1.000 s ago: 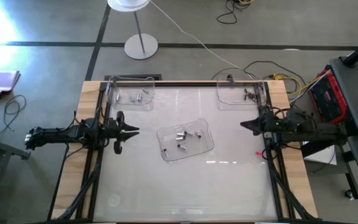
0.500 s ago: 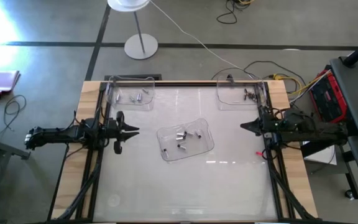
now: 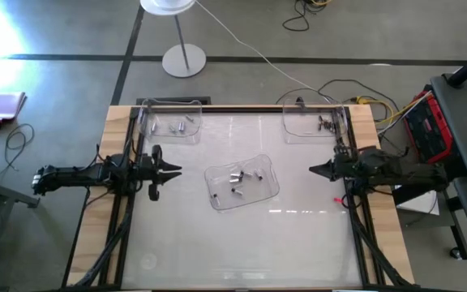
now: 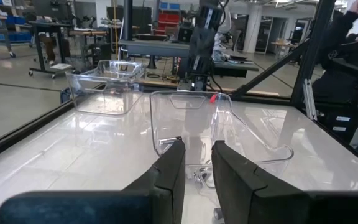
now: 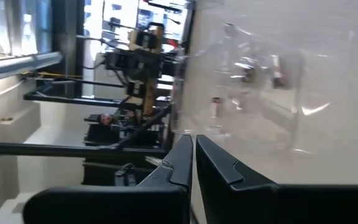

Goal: Sort batteries
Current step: Return to Home Position

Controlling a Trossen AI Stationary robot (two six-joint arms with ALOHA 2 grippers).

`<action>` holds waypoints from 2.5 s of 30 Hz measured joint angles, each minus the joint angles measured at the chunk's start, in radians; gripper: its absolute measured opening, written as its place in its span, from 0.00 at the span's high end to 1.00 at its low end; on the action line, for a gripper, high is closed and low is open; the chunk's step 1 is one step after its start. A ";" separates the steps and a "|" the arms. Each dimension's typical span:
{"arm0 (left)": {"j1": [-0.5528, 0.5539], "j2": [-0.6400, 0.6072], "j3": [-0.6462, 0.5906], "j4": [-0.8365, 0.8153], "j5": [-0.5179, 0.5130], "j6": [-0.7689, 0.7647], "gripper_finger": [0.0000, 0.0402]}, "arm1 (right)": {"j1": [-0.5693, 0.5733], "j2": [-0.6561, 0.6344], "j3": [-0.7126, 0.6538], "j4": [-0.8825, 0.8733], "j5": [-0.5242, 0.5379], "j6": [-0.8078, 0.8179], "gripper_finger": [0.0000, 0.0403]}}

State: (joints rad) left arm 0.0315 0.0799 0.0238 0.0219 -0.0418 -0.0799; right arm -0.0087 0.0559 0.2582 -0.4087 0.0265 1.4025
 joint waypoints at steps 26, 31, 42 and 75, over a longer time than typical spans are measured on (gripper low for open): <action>0.000 0.008 0.001 0.000 0.000 0.000 0.85 | 0.000 -0.055 -0.136 0.008 -0.002 -0.052 0.97; 0.000 0.008 0.001 0.000 0.000 0.000 0.85 | 0.000 -0.055 -0.152 0.098 -0.002 -0.052 0.97; 0.000 0.008 0.000 0.000 0.000 0.000 0.85 | 0.000 -0.056 -0.246 0.492 -0.001 -0.049 0.97; 0.000 0.010 0.001 0.000 0.000 0.000 0.85 | 0.000 -0.054 -0.248 0.489 -0.002 -0.051 0.97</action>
State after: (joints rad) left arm 0.0319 0.0895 0.0244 0.0219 -0.0420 -0.0799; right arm -0.0086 0.0020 0.0105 0.0799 0.0250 1.3510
